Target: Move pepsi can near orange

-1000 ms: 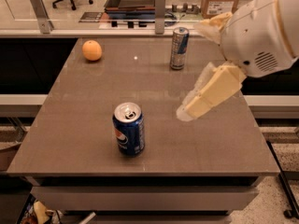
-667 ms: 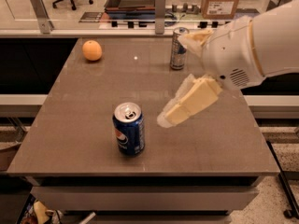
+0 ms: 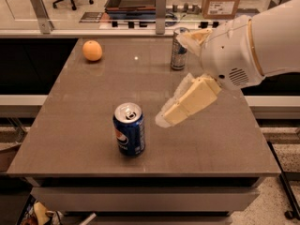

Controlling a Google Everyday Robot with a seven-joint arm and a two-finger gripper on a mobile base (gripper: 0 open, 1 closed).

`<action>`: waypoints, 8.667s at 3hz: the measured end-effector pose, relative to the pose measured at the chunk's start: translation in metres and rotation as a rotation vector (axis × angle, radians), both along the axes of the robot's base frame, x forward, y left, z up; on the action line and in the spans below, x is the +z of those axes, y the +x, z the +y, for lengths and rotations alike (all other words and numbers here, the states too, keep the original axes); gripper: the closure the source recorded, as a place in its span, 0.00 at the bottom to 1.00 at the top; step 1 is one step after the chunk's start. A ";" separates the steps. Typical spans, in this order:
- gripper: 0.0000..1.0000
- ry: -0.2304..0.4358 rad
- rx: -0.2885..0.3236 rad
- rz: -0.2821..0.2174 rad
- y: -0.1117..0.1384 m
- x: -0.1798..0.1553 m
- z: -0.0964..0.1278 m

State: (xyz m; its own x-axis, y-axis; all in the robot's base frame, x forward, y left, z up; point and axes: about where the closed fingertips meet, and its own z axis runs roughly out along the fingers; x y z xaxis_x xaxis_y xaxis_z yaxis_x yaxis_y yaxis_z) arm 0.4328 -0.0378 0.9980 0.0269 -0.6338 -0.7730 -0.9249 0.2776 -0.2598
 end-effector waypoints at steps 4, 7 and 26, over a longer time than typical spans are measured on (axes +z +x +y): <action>0.00 0.301 0.043 0.057 0.009 -0.086 0.031; 0.16 0.429 0.116 0.048 -0.008 -0.105 0.080; 0.13 0.504 -0.387 -0.144 0.332 -0.085 0.186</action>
Offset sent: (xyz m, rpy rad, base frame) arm 0.0200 0.0180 -0.0948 0.2863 0.0870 0.0215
